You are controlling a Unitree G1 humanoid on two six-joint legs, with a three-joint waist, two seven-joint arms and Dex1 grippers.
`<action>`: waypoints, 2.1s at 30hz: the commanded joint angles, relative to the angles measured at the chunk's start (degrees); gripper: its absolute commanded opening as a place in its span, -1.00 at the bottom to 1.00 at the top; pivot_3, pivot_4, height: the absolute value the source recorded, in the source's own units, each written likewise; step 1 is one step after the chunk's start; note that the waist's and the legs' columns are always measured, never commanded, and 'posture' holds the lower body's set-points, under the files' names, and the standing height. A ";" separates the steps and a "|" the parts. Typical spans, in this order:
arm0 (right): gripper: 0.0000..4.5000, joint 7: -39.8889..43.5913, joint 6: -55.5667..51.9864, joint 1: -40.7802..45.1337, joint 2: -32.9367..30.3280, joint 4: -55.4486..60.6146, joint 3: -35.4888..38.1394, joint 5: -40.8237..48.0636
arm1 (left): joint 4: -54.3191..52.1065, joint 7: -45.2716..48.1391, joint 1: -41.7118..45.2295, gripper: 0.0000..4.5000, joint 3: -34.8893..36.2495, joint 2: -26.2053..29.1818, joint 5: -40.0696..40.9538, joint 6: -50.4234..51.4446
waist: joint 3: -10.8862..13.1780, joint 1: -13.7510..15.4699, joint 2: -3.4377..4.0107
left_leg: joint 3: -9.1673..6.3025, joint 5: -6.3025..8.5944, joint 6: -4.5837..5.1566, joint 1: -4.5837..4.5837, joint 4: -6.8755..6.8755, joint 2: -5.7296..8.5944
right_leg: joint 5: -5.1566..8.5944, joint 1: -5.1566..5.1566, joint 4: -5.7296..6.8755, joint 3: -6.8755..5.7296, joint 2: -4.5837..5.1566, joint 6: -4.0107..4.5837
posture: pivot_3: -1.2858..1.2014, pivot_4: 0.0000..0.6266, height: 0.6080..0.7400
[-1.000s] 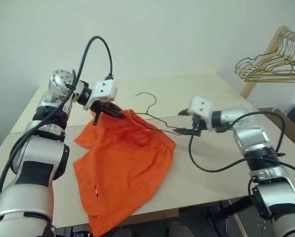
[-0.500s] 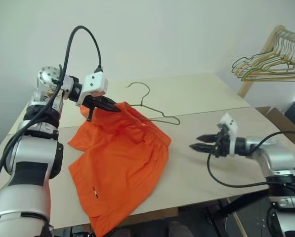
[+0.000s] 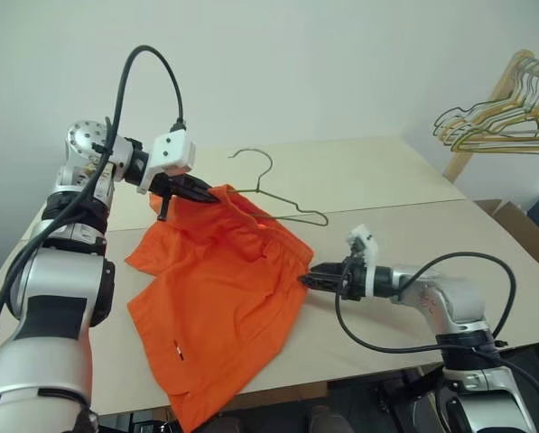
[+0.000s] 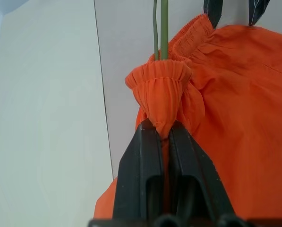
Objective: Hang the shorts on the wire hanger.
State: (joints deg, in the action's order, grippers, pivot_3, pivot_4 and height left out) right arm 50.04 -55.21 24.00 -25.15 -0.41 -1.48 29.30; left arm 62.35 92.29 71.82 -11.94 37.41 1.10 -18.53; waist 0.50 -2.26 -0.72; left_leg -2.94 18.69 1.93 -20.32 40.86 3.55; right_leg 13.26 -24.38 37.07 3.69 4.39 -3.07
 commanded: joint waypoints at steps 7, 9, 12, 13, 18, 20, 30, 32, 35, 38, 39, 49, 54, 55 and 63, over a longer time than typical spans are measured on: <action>0.61 -2.45 3.59 3.55 2.75 -4.65 -0.52 -1.06 | -1.34 0.21 0.80 -1.00 2.05 0.21 0.60 -0.33 | 0.00 -0.26 0.00 | 0.01 -0.01 -0.02 0.00 0.00 -0.02 | 0.00 -0.01 0.01 -0.01 -0.02 0.00 | 0.04 -1.00 1.00; 0.43 -2.67 3.20 4.45 3.29 -6.27 0.18 -0.45 | -1.39 0.21 0.75 -1.00 2.15 0.20 0.65 -0.29 | 0.00 -0.32 0.00 | 0.01 -0.01 -0.02 0.00 0.00 -0.01 | 0.00 -0.01 0.01 -0.01 -0.01 0.00 | 0.04 -1.00 1.00; 0.03 -2.87 2.62 5.29 3.70 -7.64 0.46 0.00 | -1.47 0.21 0.61 -1.00 2.14 0.20 0.66 -0.34 | 0.00 -0.32 0.00 | 0.00 -0.01 -0.02 0.00 -0.01 -0.01 | 0.00 -0.01 0.01 -0.01 -0.02 0.00 | 0.04 -1.00 1.00; -0.10 -2.95 2.65 5.40 3.74 -7.88 0.34 -0.13 | -1.48 0.21 0.57 -1.00 2.14 0.21 0.68 -0.34 | 0.00 -0.31 0.00 | 0.00 -0.01 -0.02 0.00 -0.01 -0.01 | 0.00 -0.02 0.01 -0.01 -0.01 0.00 | 0.04 -1.00 1.00; -0.86 -2.92 2.55 4.97 3.66 -7.52 0.15 0.01 | -1.48 0.21 0.46 -1.00 2.09 0.37 0.71 -0.41 | 0.00 -0.35 0.00 | -0.01 -0.01 -0.02 0.00 0.00 0.00 | 0.00 -0.01 0.01 -0.02 0.00 0.00 | 0.04 -1.00 1.00; -0.99 -2.95 2.55 4.76 3.62 -7.22 0.05 0.00 | -1.48 0.21 0.43 -1.00 2.07 0.42 0.79 -0.41 | 0.00 -0.37 0.00 | -0.01 -0.01 -0.02 0.00 0.00 -0.01 | 0.00 -0.02 0.02 -0.02 -0.01 0.00 | 0.03 -1.00 1.00; -0.99 -0.44 9.23 5.64 -3.26 -7.75 0.34 -3.76 | -6.71 0.21 -1.24 -1.00 -3.36 4.85 8.51 2.24 | 0.00 -0.36 0.00 | -0.01 0.00 0.00 -0.01 -0.01 0.00 | 0.00 -0.04 0.02 0.00 0.03 0.00 | 0.03 -1.00 1.00; -0.99 1.32 11.37 6.51 -5.58 -9.71 0.31 -4.64 | -8.41 0.21 -1.66 -1.00 -4.70 6.24 11.07 3.70 | 0.00 -0.36 0.00 | 0.00 0.02 0.03 -0.02 0.00 0.00 | 0.00 -0.03 0.01 -0.01 0.03 -0.01 | 0.03 -1.00 1.00; -0.99 5.45 14.92 7.76 -9.09 -12.06 -0.71 -6.03 | -10.41 0.21 -2.55 -1.00 -6.79 8.15 13.87 4.97 | 0.00 -0.40 0.00 | 0.00 0.22 0.39 0.00 0.00 -0.01 | 0.01 -0.01 0.01 -0.01 0.01 -0.01 | 0.04 -1.00 1.00; -0.99 8.44 16.93 9.60 -11.10 -14.62 -1.84 -7.22 | -11.55 0.21 -3.45 -1.00 -8.24 9.36 16.02 5.30 | 0.00 -0.43 0.00 | 0.00 0.23 0.41 0.02 -0.01 -0.06 | 0.01 -0.02 0.02 -0.02 -0.03 -0.01 | 0.04 -1.00 1.00; -0.99 9.04 17.41 10.18 -11.47 -15.44 -2.20 -7.65 | -11.87 0.21 -3.63 -1.00 -8.61 9.64 16.51 5.58 | 0.00 -0.49 0.00 | 0.00 0.23 0.40 0.02 -0.01 -0.06 | 0.01 -0.02 0.02 -0.01 -0.03 -0.01 | 0.04 -1.00 1.00; -0.99 12.71 24.51 12.97 -13.57 -19.72 -3.53 -11.84 | -11.61 0.21 -4.70 -1.00 -11.65 11.25 14.37 3.76 | 0.00 -0.31 0.00 | 0.03 0.03 0.05 0.00 0.01 -0.01 | 0.01 -0.02 -0.02 -0.01 0.01 -0.01 | 0.04 -1.00 1.00; -0.99 14.58 28.56 12.88 -15.41 -18.51 -4.35 -14.04 | -9.59 0.21 -4.57 -1.00 -9.73 9.97 12.17 3.35 | 0.01 -0.22 0.00 | 0.03 0.03 0.05 0.00 0.01 -0.02 | 0.01 -0.01 -0.03 -0.01 0.00 -0.01 | 0.03 -1.00 1.00; -0.99 14.79 32.01 12.33 -16.15 -17.34 -5.06 -15.64 | -9.18 0.21 -4.59 -1.00 -9.20 9.54 11.29 2.80 | 0.01 -0.20 0.00 | 0.03 0.03 0.05 0.01 0.01 -0.02 | 0.01 -0.01 -0.02 -0.01 0.00 -0.01 | 0.03 -1.00 1.00; -0.99 17.78 37.87 19.98 -19.60 -9.76 -8.80 -21.48 | -10.58 -5.83 -5.39 -1.00 -5.38 5.93 5.70 2.57 | 0.02 -0.53 -0.01 | 0.12 0.02 0.05 0.01 0.01 -0.03 | 0.03 -0.02 -0.03 0.02 -0.01 -0.04 | 0.02 -1.00 1.00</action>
State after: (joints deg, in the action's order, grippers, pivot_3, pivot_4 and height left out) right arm 67.39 -17.89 40.62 -43.26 -12.87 -10.99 8.80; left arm 52.93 88.90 66.21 -19.59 43.05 7.91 -15.16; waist 0.52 -2.79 -0.73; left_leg -2.82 18.71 1.97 -20.32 40.88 3.52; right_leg 13.28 -24.42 37.04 3.71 4.37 -3.11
